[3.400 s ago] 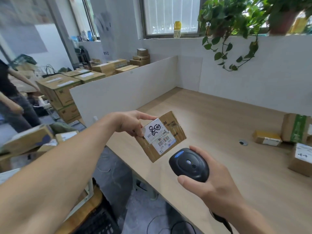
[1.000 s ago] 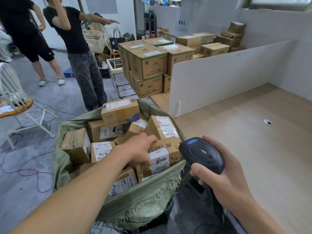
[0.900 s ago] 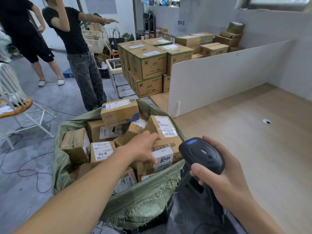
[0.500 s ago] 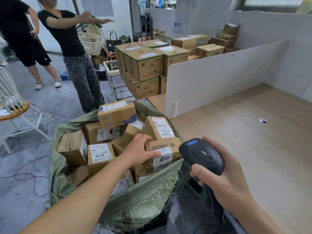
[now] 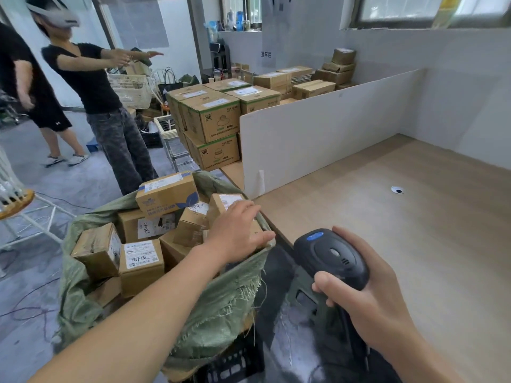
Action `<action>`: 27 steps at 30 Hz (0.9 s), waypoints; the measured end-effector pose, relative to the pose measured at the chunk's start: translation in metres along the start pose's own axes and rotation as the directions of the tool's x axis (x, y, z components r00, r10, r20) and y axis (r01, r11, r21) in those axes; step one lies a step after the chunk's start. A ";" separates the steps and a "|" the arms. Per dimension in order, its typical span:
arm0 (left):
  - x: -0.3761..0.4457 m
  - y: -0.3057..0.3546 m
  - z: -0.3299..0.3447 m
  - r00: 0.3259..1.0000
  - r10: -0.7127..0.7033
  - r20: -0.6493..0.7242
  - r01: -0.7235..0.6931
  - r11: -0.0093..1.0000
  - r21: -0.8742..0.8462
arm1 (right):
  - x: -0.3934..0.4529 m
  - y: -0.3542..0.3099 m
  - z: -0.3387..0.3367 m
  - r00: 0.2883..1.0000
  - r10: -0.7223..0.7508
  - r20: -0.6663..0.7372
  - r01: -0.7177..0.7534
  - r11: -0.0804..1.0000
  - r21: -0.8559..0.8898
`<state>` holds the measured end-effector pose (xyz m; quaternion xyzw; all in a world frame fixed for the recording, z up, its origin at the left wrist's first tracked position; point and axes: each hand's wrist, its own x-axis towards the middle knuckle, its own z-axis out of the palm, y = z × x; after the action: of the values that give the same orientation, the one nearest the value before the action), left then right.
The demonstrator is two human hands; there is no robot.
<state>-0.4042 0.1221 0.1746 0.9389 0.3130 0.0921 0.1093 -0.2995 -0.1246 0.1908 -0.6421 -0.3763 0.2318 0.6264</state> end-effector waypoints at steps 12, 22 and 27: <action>-0.008 0.270 0.055 0.964 0.264 0.003 -0.264 0.964 0.039 | -0.141 -0.011 -0.223 0.949 0.011 -0.314 -0.035 0.997 -0.069; -0.021 0.516 0.126 0.816 0.568 0.104 -0.562 0.823 -0.085 | -0.273 -0.029 -0.381 0.718 0.031 -0.695 -0.137 0.986 -0.098; -0.024 0.615 0.153 0.685 0.712 0.154 -0.703 0.702 -0.115 | -0.316 -0.029 -0.427 0.571 0.065 -0.818 -0.192 0.980 -0.056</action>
<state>-0.0370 -0.3944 0.1869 0.9884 -0.0872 0.0462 0.1157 -0.1686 -0.6400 0.2104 -0.7442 -0.0153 -0.0694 0.6641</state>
